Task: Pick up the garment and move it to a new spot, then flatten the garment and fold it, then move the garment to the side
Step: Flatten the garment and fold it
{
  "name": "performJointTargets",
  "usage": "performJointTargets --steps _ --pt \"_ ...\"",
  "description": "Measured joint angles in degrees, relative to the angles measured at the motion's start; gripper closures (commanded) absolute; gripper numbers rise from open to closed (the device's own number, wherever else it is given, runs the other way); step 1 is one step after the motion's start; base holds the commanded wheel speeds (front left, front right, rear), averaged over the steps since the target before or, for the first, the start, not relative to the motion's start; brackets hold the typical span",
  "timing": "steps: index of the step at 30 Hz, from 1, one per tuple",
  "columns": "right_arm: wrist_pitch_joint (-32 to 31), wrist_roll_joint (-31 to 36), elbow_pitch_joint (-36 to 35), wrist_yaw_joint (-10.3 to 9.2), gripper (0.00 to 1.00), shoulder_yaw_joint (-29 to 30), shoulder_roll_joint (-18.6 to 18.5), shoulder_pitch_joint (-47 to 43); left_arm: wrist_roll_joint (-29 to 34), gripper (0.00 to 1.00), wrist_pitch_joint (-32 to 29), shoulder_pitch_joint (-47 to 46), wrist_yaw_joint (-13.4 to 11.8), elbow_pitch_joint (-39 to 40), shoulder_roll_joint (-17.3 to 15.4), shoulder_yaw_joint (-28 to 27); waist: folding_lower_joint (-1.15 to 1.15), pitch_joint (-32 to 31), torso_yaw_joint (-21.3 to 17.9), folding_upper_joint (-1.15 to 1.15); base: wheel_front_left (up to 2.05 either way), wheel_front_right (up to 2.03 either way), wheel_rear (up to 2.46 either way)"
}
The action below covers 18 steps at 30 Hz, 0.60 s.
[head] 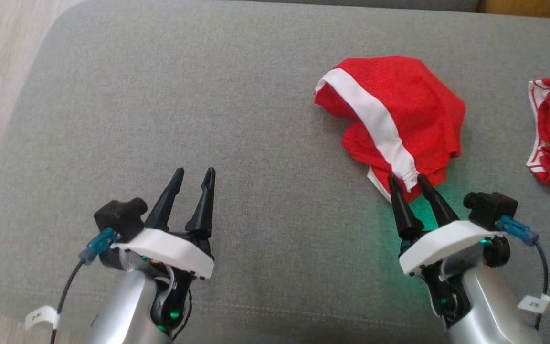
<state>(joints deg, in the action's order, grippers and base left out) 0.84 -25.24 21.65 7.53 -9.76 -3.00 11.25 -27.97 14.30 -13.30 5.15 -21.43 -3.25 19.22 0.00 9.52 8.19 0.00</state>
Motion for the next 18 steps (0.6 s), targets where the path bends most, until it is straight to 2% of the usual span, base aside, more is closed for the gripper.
performJointTargets --steps 8,18 --pt "1.19 -0.89 3.13 0.00 0.00 -0.32 -0.01 2.19 0.75 0.00 0.00 -0.21 0.93 -0.63 0.51 -1.16 0.00 0.71 1.23 0.00 0.00 0.00 0.00" --pt "1.20 -0.36 3.18 0.00 0.00 0.71 -0.02 2.00 1.26 0.00 0.00 -0.22 0.99 -1.08 0.67 -1.37 0.00 0.05 0.59 0.00 0.00 0.00 0.00"
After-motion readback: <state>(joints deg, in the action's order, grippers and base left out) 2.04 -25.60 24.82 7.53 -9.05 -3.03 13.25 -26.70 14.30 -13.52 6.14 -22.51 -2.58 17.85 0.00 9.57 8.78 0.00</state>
